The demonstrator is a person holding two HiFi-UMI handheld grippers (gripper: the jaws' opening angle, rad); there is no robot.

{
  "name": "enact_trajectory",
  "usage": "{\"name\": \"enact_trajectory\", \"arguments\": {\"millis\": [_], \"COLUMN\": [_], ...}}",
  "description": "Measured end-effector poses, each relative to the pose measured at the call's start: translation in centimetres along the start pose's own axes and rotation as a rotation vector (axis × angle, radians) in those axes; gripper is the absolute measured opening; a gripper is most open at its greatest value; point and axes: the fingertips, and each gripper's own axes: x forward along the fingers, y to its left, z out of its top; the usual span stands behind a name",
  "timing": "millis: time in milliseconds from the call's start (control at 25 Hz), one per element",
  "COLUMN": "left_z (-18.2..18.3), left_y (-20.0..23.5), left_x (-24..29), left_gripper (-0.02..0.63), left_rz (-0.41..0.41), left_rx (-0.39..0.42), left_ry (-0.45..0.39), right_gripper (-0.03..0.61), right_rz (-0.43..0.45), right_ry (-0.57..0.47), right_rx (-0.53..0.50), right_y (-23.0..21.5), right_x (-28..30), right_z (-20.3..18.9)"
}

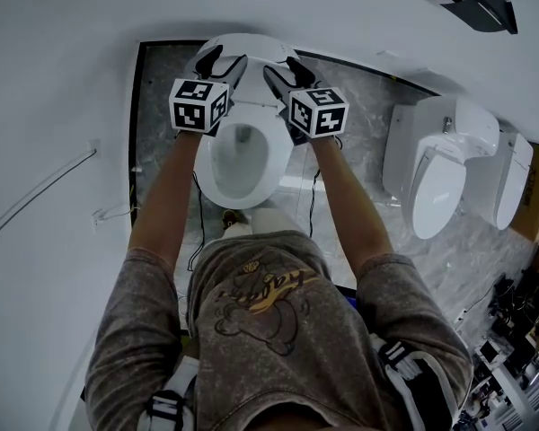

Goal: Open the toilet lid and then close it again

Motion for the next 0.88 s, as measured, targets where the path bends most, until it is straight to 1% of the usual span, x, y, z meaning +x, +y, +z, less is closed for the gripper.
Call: {"name": "enact_trajectory", "arguments": {"millis": [200, 440, 760, 880], "left_z": [-0.8, -2.6, -8.2, -10.4], "left_y": [-1.0, -3.0, -5.9, -6.9], "left_x": [-2.2, -6.1, -12.7, -15.1], "left_gripper": [0.229, 0.227, 0.225, 0.225], "left_rz": [-0.016, -0.042, -0.072, -0.076], "left_rx": [-0.02, -0.01, 0.018, 0.029], "left_ry": [0.006, 0.006, 0.001, 0.002], "right_gripper": [0.239, 0.239, 0.247, 0.252], "right_rz": [-0.015, -0.036, -0.082, -0.088], "right_ry": [-0.014, -0.014, -0.005, -0.003], "right_rx": [0.043, 0.037, -0.029, -0.047], "right_y": [1.5, 4.3, 9.7, 11.6], "right_x": [-1.6, -4.3, -8.1, -9.5], "right_z": [-0.9, -2.9, -9.0, -11.3]}}
